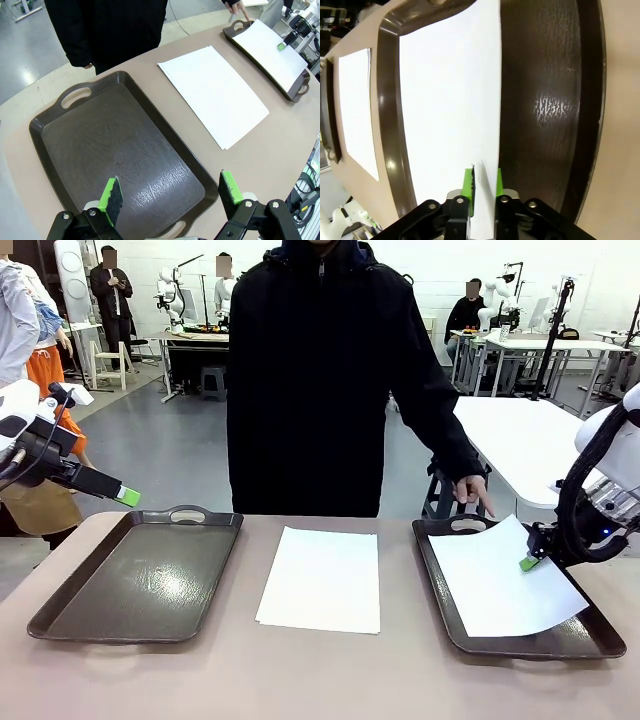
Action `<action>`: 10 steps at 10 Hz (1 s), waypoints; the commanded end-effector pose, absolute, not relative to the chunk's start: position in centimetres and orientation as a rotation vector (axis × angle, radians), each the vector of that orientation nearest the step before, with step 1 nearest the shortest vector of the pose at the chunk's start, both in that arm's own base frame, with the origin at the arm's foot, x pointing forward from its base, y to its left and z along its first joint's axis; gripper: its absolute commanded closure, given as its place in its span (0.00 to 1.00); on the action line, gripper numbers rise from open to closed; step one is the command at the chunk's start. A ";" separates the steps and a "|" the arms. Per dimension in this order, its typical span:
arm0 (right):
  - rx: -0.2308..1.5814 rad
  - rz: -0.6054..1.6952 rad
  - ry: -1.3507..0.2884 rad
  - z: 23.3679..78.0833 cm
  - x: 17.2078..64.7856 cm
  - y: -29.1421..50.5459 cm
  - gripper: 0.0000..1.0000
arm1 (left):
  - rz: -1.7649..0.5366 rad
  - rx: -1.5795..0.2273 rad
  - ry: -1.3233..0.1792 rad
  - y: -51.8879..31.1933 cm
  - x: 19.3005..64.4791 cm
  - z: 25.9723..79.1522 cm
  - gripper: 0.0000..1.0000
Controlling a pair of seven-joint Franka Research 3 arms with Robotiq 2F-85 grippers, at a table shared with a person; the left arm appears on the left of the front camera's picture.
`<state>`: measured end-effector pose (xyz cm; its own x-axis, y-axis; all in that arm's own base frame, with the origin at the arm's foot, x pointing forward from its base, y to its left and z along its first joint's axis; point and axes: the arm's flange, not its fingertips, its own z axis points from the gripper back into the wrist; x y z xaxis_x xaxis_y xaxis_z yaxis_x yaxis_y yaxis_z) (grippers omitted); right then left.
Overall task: Sort the A4 documents.
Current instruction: Place the A4 Paper in the designated Handle tray.
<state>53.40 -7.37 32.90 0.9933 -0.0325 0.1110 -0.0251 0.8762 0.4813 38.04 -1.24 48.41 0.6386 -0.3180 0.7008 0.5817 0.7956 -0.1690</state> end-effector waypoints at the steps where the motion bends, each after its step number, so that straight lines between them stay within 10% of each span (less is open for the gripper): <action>1: 0.447 -0.027 -0.135 33.1 52.5 -6.7 0.57 | -0.531 -0.409 -0.711 -1.1 38.1 48.2 0.00; 6: 0.321 -0.061 -0.116 33.9 52.2 -6.8 0.02 | -0.531 -0.409 -0.711 -1.1 38.1 48.2 0.00; 10: 0.306 -0.072 -0.138 34.3 52.0 -6.5 0.00 | -0.531 -0.409 -0.711 -1.1 38.1 48.2 0.00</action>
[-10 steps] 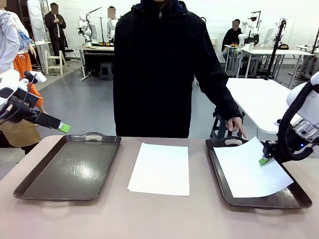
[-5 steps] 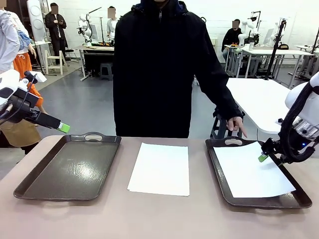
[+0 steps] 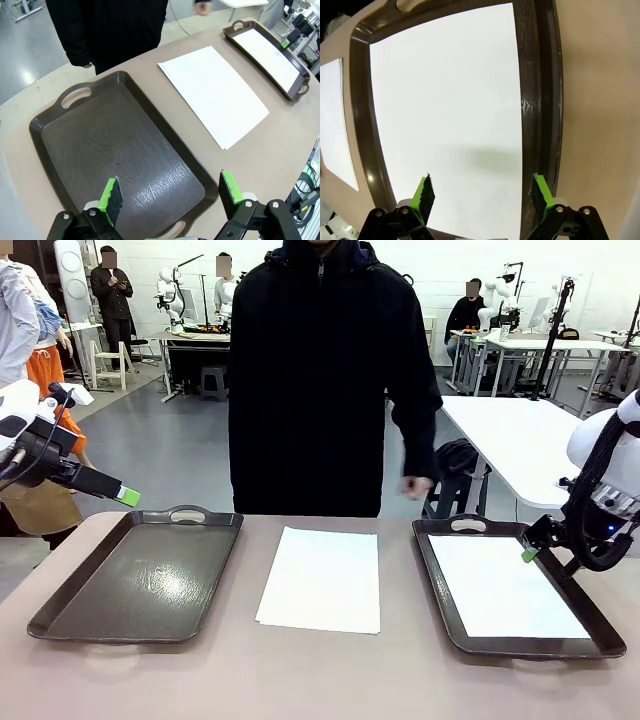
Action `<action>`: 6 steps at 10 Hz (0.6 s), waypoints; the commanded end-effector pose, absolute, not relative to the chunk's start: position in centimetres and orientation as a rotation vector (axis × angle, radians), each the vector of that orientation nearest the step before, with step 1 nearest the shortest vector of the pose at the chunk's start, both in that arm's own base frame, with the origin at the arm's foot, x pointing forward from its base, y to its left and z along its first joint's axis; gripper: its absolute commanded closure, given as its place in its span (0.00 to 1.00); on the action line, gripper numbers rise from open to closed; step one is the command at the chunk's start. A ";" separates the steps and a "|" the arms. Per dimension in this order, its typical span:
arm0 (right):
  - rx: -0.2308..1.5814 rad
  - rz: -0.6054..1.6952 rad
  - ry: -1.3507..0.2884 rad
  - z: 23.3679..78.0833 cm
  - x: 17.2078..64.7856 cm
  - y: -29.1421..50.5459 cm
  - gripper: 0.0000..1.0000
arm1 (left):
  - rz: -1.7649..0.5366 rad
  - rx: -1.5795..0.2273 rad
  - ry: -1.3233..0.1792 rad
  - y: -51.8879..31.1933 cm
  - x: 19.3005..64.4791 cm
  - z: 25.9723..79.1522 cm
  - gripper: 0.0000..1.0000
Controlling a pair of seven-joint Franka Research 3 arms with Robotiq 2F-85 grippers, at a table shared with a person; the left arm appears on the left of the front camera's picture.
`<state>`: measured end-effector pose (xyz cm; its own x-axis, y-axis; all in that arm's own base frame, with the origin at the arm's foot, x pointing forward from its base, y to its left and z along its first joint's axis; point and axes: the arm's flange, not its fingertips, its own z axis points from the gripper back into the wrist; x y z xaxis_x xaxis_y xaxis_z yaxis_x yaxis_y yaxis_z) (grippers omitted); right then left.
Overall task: Sort the A4 documents.
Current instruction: Place the A4 Paper in the designated Handle tray.
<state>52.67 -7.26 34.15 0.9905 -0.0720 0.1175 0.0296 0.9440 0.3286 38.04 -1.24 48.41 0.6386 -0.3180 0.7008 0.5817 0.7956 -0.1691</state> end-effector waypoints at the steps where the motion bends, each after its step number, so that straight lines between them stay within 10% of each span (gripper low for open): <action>1: 0.306 -0.074 -0.154 34.5 52.2 -6.2 0.00 | -0.531 -0.409 -0.711 -1.1 38.1 48.2 0.00; 6: 0.331 -0.051 -0.135 34.4 52.7 -7.1 0.00 | -0.531 -0.409 -0.711 -1.1 38.1 48.2 0.00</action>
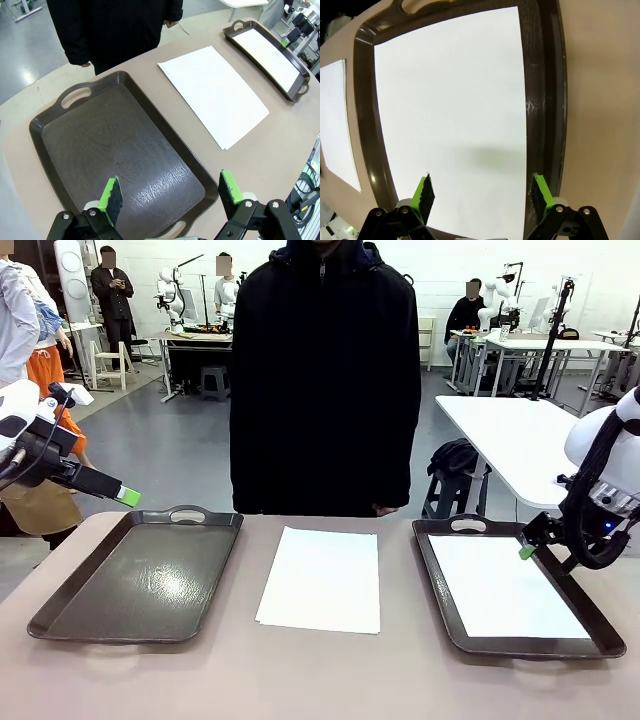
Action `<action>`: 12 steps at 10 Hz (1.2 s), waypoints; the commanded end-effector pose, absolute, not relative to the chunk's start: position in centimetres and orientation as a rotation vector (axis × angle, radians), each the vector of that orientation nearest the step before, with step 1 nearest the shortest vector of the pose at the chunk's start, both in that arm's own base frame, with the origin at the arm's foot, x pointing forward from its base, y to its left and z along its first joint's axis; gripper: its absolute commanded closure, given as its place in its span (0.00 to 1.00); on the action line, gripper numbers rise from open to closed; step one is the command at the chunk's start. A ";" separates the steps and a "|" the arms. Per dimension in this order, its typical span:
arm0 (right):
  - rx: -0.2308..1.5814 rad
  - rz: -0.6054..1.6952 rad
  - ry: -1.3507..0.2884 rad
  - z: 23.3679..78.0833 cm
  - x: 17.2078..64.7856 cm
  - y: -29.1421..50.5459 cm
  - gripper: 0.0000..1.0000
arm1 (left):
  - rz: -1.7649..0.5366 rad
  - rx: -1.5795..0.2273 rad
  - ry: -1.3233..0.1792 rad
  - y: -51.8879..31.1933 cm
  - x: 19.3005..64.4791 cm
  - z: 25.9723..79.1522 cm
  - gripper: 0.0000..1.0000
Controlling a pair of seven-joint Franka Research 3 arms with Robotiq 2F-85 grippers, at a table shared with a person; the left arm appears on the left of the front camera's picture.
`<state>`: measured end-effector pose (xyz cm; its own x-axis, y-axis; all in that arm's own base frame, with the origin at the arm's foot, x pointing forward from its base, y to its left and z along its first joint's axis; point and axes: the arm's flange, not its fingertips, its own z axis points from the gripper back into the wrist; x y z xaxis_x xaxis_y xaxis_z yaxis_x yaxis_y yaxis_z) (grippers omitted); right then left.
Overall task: Sort the A4 documents.
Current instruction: Receive the A4 Paper.
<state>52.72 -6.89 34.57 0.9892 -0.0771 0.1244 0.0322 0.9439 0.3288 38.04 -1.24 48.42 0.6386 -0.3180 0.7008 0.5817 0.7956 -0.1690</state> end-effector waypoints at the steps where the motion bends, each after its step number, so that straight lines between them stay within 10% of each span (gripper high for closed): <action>1: 0.331 -0.051 -0.135 34.4 52.7 -7.1 0.00 | -0.531 -0.409 -0.711 -1.1 38.1 48.2 0.00; 9: 0.332 -0.057 -0.137 34.6 52.7 -6.9 0.00 | -0.531 -0.409 -0.711 -1.1 38.1 48.2 0.00; 12: 0.310 0.445 -0.392 44.8 46.8 -5.3 0.00 | -0.531 -0.409 -0.711 -1.1 38.1 48.2 0.00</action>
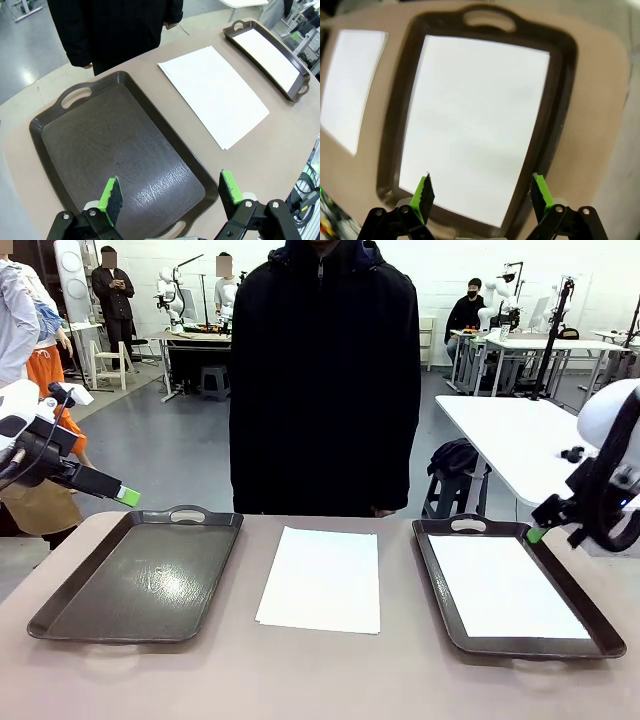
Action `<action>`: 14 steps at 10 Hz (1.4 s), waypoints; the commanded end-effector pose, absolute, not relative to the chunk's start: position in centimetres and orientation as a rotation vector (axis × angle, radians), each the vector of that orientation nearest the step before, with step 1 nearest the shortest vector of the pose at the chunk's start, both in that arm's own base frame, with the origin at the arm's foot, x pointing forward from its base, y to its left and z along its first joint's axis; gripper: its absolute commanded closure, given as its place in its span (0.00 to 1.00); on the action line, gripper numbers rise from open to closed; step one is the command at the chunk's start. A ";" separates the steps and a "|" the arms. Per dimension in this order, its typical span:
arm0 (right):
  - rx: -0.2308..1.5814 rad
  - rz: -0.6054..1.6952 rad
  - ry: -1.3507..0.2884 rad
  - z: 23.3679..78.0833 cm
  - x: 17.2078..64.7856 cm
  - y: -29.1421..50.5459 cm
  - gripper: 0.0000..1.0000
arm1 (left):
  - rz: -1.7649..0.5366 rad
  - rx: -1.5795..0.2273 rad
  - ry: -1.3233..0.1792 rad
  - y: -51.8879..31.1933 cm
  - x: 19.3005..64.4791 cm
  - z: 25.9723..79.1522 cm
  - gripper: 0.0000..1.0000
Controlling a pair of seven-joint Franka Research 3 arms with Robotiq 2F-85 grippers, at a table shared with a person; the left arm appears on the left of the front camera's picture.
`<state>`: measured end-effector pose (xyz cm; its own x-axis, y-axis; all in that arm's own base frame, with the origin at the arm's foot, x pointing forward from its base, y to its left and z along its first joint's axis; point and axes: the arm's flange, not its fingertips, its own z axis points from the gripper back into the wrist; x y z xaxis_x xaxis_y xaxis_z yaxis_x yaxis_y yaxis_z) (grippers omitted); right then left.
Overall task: Sort the A4 documents.
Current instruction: Receive the A4 Paper.
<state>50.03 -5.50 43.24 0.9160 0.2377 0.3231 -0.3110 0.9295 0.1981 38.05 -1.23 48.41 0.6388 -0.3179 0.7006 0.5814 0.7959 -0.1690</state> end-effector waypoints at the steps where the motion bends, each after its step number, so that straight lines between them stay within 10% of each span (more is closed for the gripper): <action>1: 0.327 0.561 -0.466 46.3 45.9 -4.6 0.00 | -0.531 -0.409 -0.711 -1.1 38.1 48.2 0.00; 6: 0.721 1.010 -0.436 49.8 44.6 -2.4 0.00 | -0.531 -0.409 -0.711 -1.1 38.1 48.2 0.00; 14: 0.686 0.966 -0.544 51.2 44.1 -1.7 0.00 | -0.531 -0.409 -0.711 -1.1 38.1 48.2 0.00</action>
<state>44.09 -2.20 51.47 0.4509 0.5800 0.6784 -0.8883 0.3662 0.2772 38.08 -1.25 48.37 0.6397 -0.3185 0.6995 0.5810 0.7962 -0.1689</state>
